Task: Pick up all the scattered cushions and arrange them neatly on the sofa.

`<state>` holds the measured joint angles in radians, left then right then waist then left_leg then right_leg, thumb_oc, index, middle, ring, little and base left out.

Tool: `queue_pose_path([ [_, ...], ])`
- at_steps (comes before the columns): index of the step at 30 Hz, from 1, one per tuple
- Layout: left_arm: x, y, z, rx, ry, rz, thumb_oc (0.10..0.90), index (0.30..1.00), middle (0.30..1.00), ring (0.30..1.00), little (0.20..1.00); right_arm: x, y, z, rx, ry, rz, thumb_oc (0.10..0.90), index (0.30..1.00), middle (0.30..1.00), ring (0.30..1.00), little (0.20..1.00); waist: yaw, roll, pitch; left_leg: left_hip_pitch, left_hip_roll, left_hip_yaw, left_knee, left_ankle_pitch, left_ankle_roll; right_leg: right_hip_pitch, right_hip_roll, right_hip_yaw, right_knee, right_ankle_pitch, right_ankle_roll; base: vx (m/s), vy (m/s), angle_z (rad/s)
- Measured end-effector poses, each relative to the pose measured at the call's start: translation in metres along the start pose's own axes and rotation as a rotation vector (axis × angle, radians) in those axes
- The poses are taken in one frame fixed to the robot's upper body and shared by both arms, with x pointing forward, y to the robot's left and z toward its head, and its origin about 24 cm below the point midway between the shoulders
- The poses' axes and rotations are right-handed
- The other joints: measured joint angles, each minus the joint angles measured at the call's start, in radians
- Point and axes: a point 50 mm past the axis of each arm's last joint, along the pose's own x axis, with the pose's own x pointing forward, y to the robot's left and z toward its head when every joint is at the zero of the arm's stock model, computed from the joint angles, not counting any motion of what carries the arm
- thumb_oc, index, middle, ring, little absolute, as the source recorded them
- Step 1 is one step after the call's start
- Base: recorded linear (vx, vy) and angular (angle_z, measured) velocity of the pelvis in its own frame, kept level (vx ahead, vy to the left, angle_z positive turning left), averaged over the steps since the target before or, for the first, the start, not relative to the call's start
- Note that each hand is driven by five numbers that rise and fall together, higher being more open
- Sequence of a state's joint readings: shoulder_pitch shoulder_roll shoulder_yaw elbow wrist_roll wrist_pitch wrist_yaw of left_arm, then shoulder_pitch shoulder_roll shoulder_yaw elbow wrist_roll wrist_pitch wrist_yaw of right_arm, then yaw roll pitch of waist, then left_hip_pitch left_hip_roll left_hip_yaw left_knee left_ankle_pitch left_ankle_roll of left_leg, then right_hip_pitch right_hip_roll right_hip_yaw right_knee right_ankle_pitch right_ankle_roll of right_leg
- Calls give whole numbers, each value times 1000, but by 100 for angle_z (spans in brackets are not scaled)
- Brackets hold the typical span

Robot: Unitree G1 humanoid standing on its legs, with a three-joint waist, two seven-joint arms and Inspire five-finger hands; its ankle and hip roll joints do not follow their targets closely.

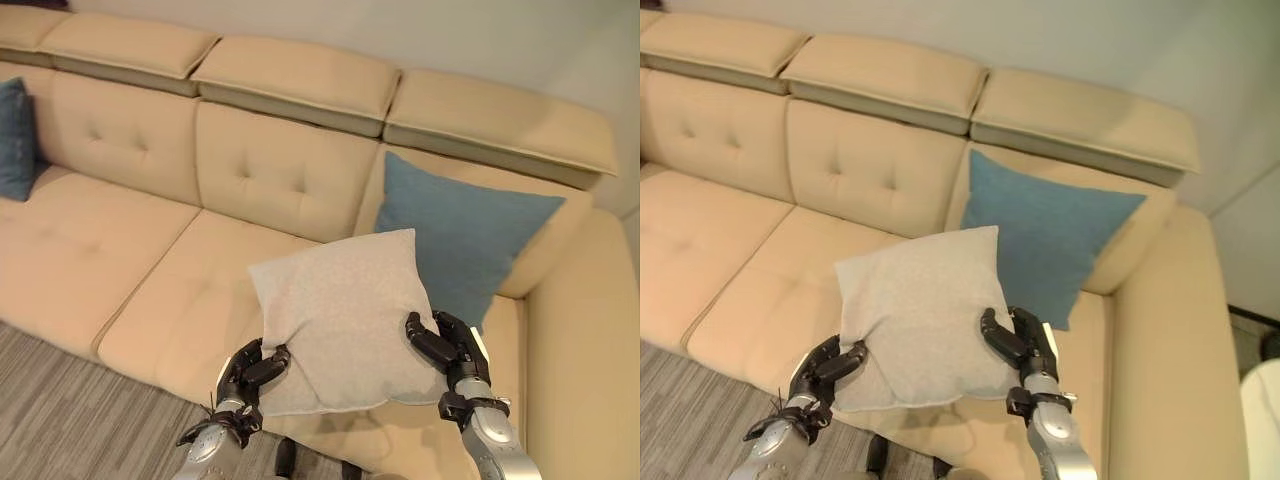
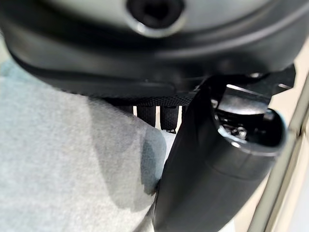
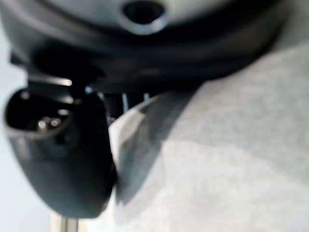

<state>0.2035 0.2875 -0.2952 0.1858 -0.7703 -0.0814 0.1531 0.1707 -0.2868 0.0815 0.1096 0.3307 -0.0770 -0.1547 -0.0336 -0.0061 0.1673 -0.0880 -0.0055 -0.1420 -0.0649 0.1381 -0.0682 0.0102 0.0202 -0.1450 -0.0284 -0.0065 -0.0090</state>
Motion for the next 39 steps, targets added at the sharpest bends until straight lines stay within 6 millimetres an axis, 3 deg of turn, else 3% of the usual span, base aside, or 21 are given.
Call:
queue_pose_path([
  [1,4,-11,1,-4,-7,-39,400,300,300,300,300,-4,-9,-3,-1,13,-34,400,300,300,300,300,-30,3,2,-63,-30,-13,39,59,-26,-1,-32,-51,7,0,-1,-256,38,272],
  [2,4,-12,2,-2,-13,-47,400,300,300,300,300,-5,-13,-3,-6,14,-42,400,300,300,300,300,-54,-2,4,-77,-40,77,39,97,-47,-3,-60,-74,5,4,-6,-95,32,220],
  [4,-1,-7,1,2,-9,-36,400,300,300,300,300,0,-9,3,-10,-7,-17,400,300,300,300,300,-43,-12,8,-69,3,329,113,-4,62,0,-66,-23,-5,-15,-23,-19,17,81],
  [6,-3,1,1,11,-2,-15,400,300,300,300,300,6,-1,11,-6,-40,27,400,300,300,300,300,-51,-10,14,0,60,417,121,-76,72,-2,-59,-43,-3,-21,-26,18,53,45],
  [7,-3,-1,2,4,-10,-23,400,300,300,300,300,6,-3,11,-9,-41,25,400,300,300,300,300,-67,-10,16,43,67,417,75,-56,47,-4,-60,-77,5,-27,-18,150,113,74],
  [10,-3,-3,6,8,-20,-45,400,300,300,300,300,5,-7,11,-6,-40,5,400,300,300,300,300,-91,-25,28,61,68,465,44,-79,57,24,-62,-135,-3,-32,-8,86,50,58],
  [17,1,-6,10,31,-16,-73,400,300,300,300,300,5,-8,10,3,-32,-7,400,300,300,300,300,-92,-43,37,72,27,459,6,-106,56,52,-92,-160,-25,-21,44,90,178,13],
  [19,3,-9,6,6,-10,-76,400,300,300,300,300,6,-10,13,-3,-42,-17,400,300,300,300,300,-86,-24,44,87,23,456,26,-122,100,14,-117,-174,137,-66,103,-42,283,44],
  [21,2,-8,10,23,-21,-80,400,300,300,300,300,8,-7,16,3,-55,-10,400,300,300,300,300,-78,-30,38,90,23,458,24,-117,105,-42,-141,-173,257,-84,104,10,138,12],
  [23,10,-6,23,37,-67,-70,400,300,300,300,300,14,3,29,8,-106,29,400,300,300,300,300,-63,-26,49,78,4,423,12,-118,137,-138,-159,-109,431,-117,77,162,85,-3],
  [24,12,-6,27,42,-79,-69,400,300,300,300,300,13,4,30,11,-112,33,400,300,300,300,300,-68,-17,55,78,3,405,5,-109,142,-140,-150,-79,453,-158,101,163,33,46],
  [26,23,-15,41,44,-125,-90,400,300,300,300,300,9,0,34,13,-131,25,400,300,300,300,300,-94,55,97,60,39,304,17,-99,145,-99,63,180,421,-275,43,98,-8,128],
  [27,25,-16,46,63,-141,-102,400,300,300,300,300,8,-3,32,8,-126,22,400,300,300,300,300,-130,58,100,69,13,231,-16,-66,131,-97,120,184,326,-265,39,104,-54,153],
  [28,24,-14,46,64,-144,-97,400,300,300,300,300,9,-1,35,11,-138,36,400,300,300,300,300,-108,31,98,80,-35,196,-24,-78,122,-159,99,201,325,-241,-2,129,-122,162],
  [29,24,-18,43,55,-142,-103,400,300,300,300,300,10,-2,36,9,-143,33,400,300,300,300,300,-125,40,101,61,-42,152,-24,-86,119,-240,111,236,350,-214,-12,76,-164,157],
  [30,21,-17,36,58,-116,-99,400,300,300,300,300,5,-7,29,7,-116,15,400,300,300,300,300,-118,20,100,68,-58,83,-28,-80,107,-225,91,258,224,-103,3,121,-182,272],
  [31,16,-14,24,67,-75,-98,400,300,300,300,300,-3,-13,18,0,-74,-3,400,300,300,300,300,-139,-12,70,62,-62,88,14,-119,64,-147,42,166,105,46,-59,110,-138,241],
  [35,11,-16,13,50,-42,-101,400,300,300,300,300,9,-18,36,-48,-132,21,400,300,300,300,300,-158,-18,71,30,61,359,171,-165,10,-94,8,39,70,28,-87,53,-14,133],
  [36,11,-17,13,47,-40,-108,400,300,300,300,300,11,-18,40,-44,-146,18,400,300,300,300,300,-187,-22,72,33,99,515,178,-166,7,-61,-4,13,29,36,-80,64,0,65],
  [37,10,-19,13,39,-45,-122,400,300,300,300,300,14,-18,45,-41,-167,18,400,300,300,300,300,-183,-31,73,48,114,562,138,-161,-2,-42,-9,21,6,43,-75,127,20,41],
  [39,11,-19,15,44,-51,-126,400,300,300,300,300,16,-16,48,-36,-178,21,400,300,300,300,300,-173,-41,75,39,124,532,101,-156,-9,-21,-9,30,-16,43,-68,141,50,-11],
])
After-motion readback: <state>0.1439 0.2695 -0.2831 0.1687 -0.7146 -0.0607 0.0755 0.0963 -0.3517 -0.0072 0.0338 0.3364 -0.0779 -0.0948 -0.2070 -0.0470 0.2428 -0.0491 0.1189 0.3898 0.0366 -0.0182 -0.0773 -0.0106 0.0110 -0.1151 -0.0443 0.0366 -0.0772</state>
